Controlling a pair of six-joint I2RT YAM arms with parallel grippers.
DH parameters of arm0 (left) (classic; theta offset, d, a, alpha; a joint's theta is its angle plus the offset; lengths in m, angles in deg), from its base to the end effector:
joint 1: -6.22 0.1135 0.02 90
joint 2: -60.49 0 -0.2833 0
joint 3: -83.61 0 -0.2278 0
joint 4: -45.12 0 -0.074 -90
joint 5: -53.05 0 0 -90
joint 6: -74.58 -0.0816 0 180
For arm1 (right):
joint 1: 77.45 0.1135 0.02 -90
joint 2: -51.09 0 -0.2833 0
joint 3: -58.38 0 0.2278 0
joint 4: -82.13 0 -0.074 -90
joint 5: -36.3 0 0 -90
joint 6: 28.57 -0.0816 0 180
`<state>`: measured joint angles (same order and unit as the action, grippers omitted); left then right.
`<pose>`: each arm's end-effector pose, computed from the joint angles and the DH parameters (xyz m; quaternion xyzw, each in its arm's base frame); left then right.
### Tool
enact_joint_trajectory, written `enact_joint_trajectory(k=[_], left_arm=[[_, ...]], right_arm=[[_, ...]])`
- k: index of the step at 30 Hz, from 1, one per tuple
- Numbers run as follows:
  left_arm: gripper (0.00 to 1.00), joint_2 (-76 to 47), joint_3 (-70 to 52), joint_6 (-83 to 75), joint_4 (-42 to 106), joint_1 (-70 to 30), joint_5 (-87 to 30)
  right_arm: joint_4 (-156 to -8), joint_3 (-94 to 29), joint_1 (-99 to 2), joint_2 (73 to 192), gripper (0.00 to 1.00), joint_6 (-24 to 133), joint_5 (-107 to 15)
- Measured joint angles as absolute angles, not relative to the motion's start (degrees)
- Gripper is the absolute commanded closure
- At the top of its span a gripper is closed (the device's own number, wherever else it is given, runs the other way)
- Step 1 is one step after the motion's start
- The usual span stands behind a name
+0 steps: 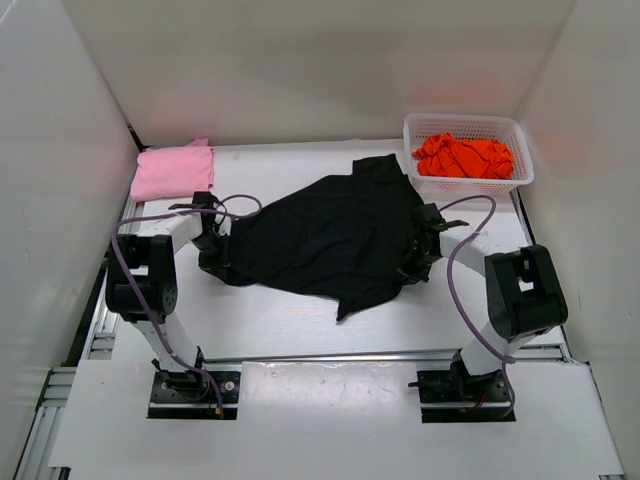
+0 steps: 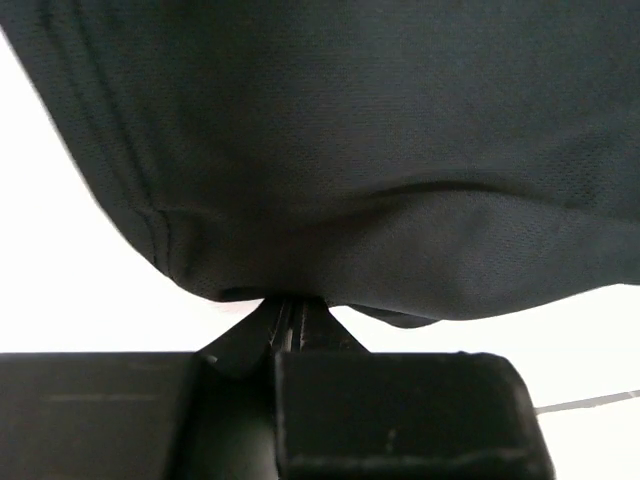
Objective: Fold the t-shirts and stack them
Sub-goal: Flatten out the tshirt
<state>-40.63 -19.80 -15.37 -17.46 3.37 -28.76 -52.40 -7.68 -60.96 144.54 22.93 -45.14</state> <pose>0.2887 -0.0260 0.1423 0.0262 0.9968 -0.0720 0.0233 0.2697 0.0925 0.1437 0.1773 0.9701 0.1341 0.0977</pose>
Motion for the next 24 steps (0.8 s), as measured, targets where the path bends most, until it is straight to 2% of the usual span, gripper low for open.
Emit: enact_joint_trajectory(k=[4, 7, 13, 14, 19, 22, 24], left_arm=[[0.90, -37.07, -19.78, -15.37, -17.68, 3.37, -31.30], [0.90, -29.72, -19.01, -15.37, -18.33, 3.37, -34.79], [0.90, -17.55, -10.84, -15.37, -21.17, 3.21, -40.13], [0.90, -16.59, -9.68, -15.37, -21.70, 3.00, -40.61], [0.90, -15.63, -8.35, -15.37, -24.25, 0.92, -41.74], [0.90, -18.09, -9.16, -15.39, -24.89, -0.65, -42.16], [0.90, -20.78, -10.29, -15.41, -24.91, -1.79, -42.20]], right_arm=[[-51.05, -7.83, -60.89, 141.07, 1.00, 24.22, -49.56], [-46.83, -9.73, -60.89, 133.50, 1.00, 26.12, -53.08], [-35.44, -23.04, -60.93, 122.77, 1.00, 32.33, -56.38], [-33.23, -25.97, -60.96, 122.88, 0.97, 33.40, -56.22], [-23.31, -39.57, -61.09, 132.37, 0.81, 37.57, -52.90], [-21.82, -44.51, -61.15, 142.81, 0.79, 39.13, -50.48], [-21.43, -48.25, -61.37, 151.25, 0.68, 39.43, -49.36]])
